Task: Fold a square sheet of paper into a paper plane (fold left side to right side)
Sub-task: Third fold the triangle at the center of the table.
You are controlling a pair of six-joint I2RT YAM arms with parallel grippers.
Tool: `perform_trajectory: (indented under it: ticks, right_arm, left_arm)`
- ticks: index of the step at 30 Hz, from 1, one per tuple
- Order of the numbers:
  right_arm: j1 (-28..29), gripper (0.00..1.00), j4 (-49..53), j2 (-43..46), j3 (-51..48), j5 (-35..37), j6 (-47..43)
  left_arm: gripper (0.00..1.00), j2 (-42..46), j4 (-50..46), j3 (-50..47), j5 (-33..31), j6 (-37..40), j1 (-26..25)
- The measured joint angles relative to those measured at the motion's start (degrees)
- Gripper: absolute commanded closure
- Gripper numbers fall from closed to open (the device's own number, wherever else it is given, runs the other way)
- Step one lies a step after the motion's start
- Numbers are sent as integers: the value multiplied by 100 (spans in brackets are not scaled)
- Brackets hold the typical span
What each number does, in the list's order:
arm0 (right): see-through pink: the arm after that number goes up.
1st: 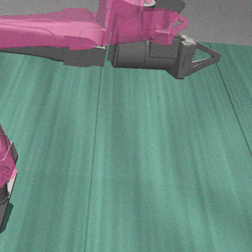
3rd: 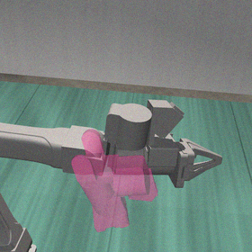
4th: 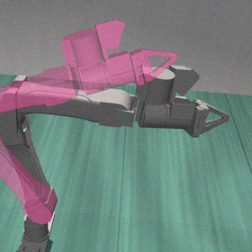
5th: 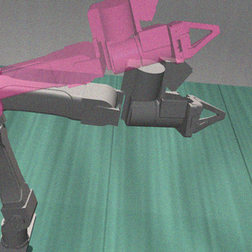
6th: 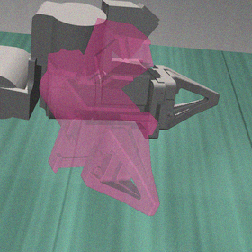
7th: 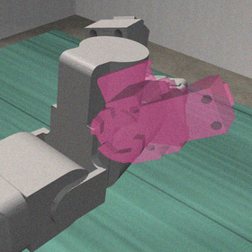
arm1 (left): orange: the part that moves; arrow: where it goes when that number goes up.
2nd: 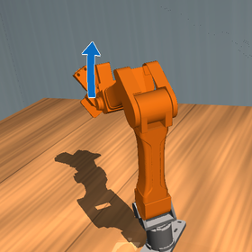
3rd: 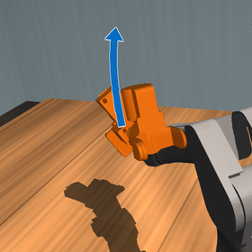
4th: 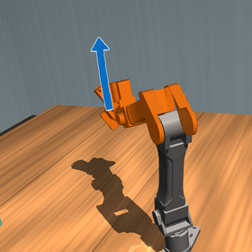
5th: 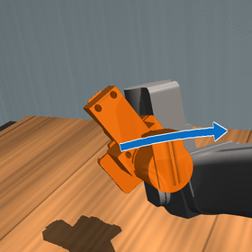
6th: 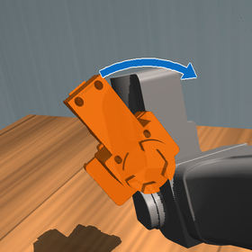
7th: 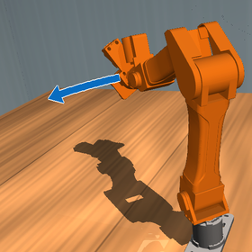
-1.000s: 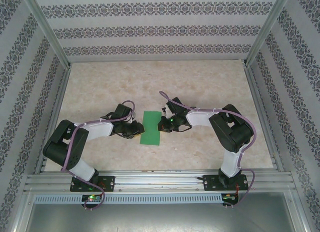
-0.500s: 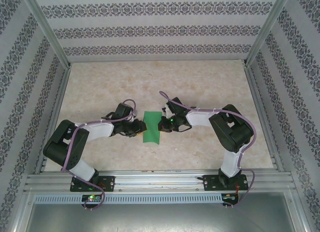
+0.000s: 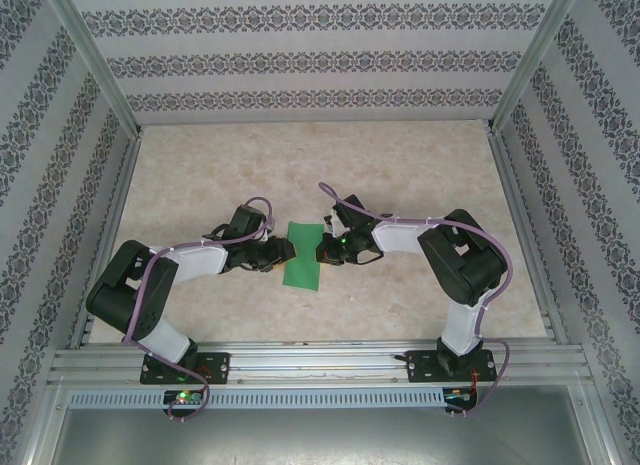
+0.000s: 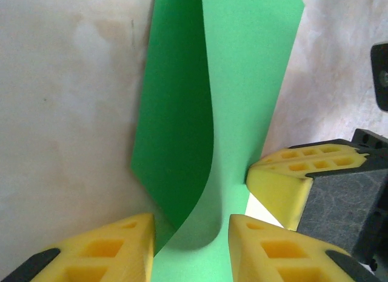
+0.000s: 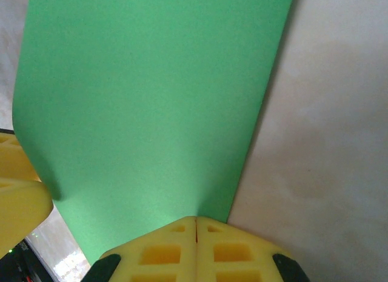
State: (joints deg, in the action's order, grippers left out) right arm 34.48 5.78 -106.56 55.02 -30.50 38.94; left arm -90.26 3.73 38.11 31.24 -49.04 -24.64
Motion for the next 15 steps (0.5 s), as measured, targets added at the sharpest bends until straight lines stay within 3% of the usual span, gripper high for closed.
perform_trajectory:
  ticks: [7,15]
  right_arm:
    - [-63,100,0,0,0,-2,-17]
    - [-63,100,0,-2,0,-2,-37]
  left_arm:
    - [61,26,151,-15,4,-83,50]
    - [72,35,168,-81,0,-116,74]
